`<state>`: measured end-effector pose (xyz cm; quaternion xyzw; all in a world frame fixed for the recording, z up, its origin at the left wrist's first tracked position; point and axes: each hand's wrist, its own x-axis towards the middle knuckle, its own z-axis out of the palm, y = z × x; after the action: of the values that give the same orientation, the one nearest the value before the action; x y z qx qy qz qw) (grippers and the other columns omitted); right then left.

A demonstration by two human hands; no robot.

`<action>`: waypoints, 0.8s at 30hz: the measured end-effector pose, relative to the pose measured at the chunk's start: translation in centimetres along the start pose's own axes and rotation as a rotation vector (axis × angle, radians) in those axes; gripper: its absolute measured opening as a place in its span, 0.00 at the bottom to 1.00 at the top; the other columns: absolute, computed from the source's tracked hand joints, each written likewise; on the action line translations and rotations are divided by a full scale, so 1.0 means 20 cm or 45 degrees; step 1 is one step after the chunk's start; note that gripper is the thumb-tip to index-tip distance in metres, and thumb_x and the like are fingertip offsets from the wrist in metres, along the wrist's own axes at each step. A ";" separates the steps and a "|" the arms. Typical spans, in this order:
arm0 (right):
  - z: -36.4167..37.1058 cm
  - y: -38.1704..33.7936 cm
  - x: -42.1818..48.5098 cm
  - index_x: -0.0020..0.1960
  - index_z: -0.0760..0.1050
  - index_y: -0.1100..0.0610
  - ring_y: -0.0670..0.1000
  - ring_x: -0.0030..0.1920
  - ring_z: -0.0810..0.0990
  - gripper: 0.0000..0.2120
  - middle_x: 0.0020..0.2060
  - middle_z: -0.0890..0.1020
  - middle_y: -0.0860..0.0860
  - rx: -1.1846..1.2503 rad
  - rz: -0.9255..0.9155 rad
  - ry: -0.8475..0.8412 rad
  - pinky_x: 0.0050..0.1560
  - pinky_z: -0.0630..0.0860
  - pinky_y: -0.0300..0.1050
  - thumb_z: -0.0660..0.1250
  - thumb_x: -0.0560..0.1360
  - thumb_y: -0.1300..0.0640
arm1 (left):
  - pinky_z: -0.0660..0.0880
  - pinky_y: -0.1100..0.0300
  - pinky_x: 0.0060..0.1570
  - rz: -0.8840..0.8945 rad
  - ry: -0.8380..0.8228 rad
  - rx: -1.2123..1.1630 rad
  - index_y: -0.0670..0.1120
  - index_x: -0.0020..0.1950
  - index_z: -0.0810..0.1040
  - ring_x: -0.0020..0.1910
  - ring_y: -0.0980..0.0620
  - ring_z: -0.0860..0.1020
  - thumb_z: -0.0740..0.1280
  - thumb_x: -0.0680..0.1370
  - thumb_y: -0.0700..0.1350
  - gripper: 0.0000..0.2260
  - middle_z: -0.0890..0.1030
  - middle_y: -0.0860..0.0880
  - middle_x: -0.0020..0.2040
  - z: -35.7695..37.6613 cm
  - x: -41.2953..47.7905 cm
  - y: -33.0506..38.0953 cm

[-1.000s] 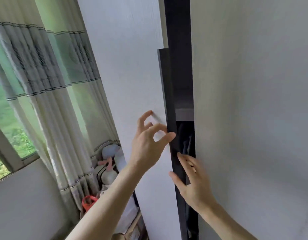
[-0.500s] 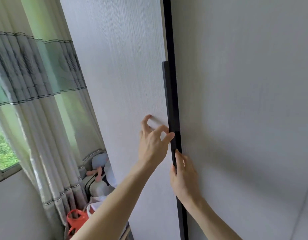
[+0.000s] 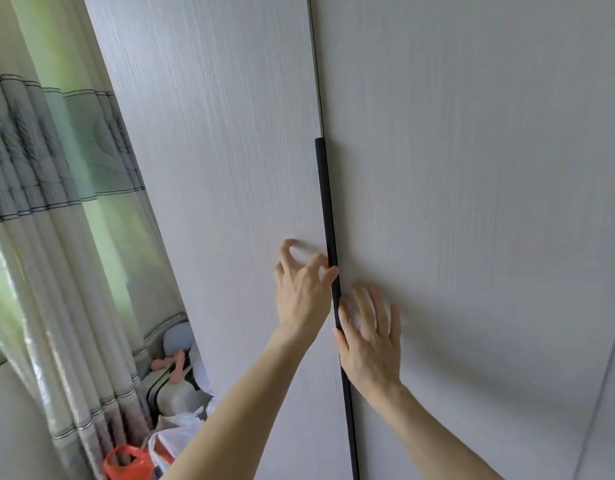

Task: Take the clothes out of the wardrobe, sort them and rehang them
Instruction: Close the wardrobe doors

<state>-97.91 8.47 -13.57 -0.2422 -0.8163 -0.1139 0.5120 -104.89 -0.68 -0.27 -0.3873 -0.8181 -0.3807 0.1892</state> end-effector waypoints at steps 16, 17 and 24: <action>0.21 0.22 -0.03 0.80 0.58 0.51 0.49 0.79 0.55 0.34 0.79 0.58 0.48 -0.374 -0.311 0.083 0.75 0.51 0.57 0.55 0.80 0.35 | 0.45 0.39 0.77 0.492 0.022 0.288 0.57 0.81 0.52 0.81 0.50 0.42 0.54 0.82 0.63 0.29 0.41 0.52 0.82 0.17 0.08 -0.37; 0.21 0.22 -0.04 0.80 0.57 0.51 0.50 0.79 0.55 0.34 0.80 0.56 0.47 -0.399 -0.315 0.079 0.76 0.50 0.57 0.54 0.80 0.34 | 0.44 0.37 0.77 0.522 0.007 0.370 0.57 0.82 0.44 0.80 0.52 0.39 0.50 0.83 0.63 0.30 0.38 0.53 0.82 0.18 0.09 -0.44; 0.23 0.21 -0.05 0.80 0.55 0.51 0.50 0.79 0.53 0.33 0.80 0.54 0.48 -0.444 -0.326 0.047 0.76 0.48 0.59 0.52 0.80 0.36 | 0.38 0.37 0.75 0.599 0.159 0.424 0.58 0.80 0.37 0.80 0.52 0.37 0.46 0.82 0.64 0.31 0.34 0.55 0.80 0.34 0.16 -0.59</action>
<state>-99.02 13.74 -16.79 -0.2192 -0.7988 -0.3220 0.4585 -116.14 1.24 -8.29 -0.5057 -0.7439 -0.2099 0.3831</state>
